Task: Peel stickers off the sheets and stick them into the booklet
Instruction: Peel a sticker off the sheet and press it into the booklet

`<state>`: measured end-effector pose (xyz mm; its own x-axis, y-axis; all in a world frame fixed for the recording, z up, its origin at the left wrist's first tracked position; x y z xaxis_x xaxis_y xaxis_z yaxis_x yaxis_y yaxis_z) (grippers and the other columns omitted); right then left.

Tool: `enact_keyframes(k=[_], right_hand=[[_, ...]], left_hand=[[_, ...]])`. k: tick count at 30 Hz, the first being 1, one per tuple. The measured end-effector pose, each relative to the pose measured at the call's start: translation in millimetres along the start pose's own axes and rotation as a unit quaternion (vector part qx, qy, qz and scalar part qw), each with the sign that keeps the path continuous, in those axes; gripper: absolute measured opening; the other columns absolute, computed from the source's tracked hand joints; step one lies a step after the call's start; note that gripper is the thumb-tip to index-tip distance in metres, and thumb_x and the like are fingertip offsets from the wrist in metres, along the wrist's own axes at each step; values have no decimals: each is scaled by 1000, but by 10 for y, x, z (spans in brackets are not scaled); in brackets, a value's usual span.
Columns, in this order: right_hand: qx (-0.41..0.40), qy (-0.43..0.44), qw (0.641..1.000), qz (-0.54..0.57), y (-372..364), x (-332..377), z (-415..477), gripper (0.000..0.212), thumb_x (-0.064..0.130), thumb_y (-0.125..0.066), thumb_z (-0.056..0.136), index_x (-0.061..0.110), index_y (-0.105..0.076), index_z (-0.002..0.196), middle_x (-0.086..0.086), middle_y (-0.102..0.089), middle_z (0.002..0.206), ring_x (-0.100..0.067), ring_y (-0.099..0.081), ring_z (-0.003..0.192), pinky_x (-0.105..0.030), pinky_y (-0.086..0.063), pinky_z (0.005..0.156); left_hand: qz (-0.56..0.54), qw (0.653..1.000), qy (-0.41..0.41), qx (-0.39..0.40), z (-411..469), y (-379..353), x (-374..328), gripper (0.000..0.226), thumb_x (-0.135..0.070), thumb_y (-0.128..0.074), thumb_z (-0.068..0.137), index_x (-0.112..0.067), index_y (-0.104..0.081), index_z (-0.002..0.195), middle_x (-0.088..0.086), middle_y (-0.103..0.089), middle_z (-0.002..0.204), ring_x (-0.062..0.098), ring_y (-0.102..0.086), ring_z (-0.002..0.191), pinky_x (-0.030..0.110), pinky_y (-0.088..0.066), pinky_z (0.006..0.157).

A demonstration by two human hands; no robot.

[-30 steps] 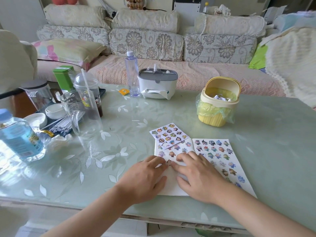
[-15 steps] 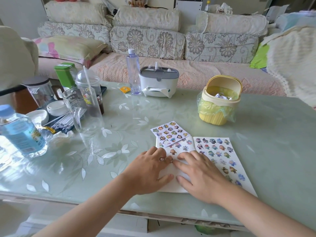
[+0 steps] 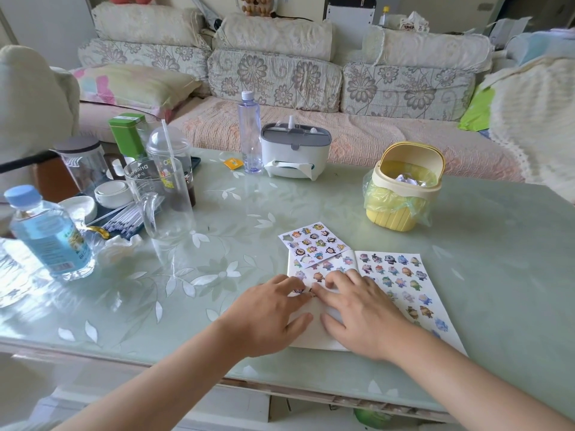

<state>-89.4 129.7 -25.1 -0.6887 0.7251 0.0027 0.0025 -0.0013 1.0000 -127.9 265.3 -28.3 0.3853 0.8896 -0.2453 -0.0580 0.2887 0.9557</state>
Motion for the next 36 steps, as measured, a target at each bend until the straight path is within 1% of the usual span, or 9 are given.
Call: enact_keyframes(k=[6,11,15,18,19,23,26,33,36], right_hand=[[-32,21,998,43,4,-88,-62,51,54,-34,90,31,-65,124,10,-52,124,-15,-43,113,-39,-45,93],[-84,-15,977,195,70,-272,19,52,54,-39,89,30,-70,124,14,-59,119,-9,-51,113,-28,-42,99],[-111,-53,978,168,158,-454,244,36,40,-53,95,31,-67,127,17,-59,124,-8,-52,119,-30,-42,101],[-95,-80,983,136,165,-540,435,40,37,-57,96,33,-59,135,15,-54,133,-13,-47,124,-33,-42,101],[-89,-82,984,129,162,-554,499,44,39,-58,95,33,-56,138,13,-52,137,-15,-45,127,-35,-41,104],[-52,-53,993,89,95,-531,738,59,46,-58,93,32,-43,148,11,-43,153,-19,-38,137,-39,-34,111],[-59,-31,993,99,70,-522,831,51,41,-59,92,33,-51,142,12,-58,139,-19,-49,127,-40,-38,104],[-204,4,976,77,222,-566,746,26,14,-74,79,28,-73,102,13,-75,98,-17,-68,87,-33,-40,72],[-278,2,957,80,377,-569,705,20,9,-76,78,26,-73,87,12,-72,84,-18,-65,75,-32,-40,67]], left_hand=[[-2,1000,-3,-11,46,-8,-9,58,-55,-26,95,-29,-64,131,-8,-58,127,13,-50,117,33,-52,85],[10,999,2,-47,193,73,34,54,-50,-28,88,-29,-75,102,-8,-65,100,15,-58,94,28,-47,67],[-20,997,29,-72,333,116,162,40,-44,-38,91,-23,-71,81,-7,-58,84,15,-54,84,30,-49,62],[-46,992,75,-86,490,175,337,16,-30,-56,95,-22,-69,97,-7,-59,100,16,-54,102,28,-44,71],[-50,991,86,-87,546,190,389,17,-29,-60,94,-23,-67,108,-7,-58,109,14,-51,109,28,-44,75],[-51,995,77,-31,725,89,500,54,-40,-64,89,-26,-51,139,-10,-48,140,13,-38,132,34,-41,104],[-60,995,85,-2,779,-11,571,54,-46,-61,90,-32,-51,141,-13,-51,140,11,-39,132,33,-40,104],[-57,990,64,-111,787,102,616,26,-33,-54,98,-29,-67,121,-12,-66,120,15,-56,114,29,-46,87],[-68,983,39,-166,735,222,556,30,-35,-52,96,-24,-69,118,-9,-65,121,17,-57,112,33,-49,91]])
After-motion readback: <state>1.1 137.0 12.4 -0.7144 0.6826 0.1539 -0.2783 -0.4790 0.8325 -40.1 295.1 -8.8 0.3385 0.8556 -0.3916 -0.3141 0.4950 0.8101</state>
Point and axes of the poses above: each hand's wrist, its own z-axis towards the middle knuckle, its own y-axis out of the back of the hand, x = y × z, the point moved 7 cm from there along z, towards the middle knuckle
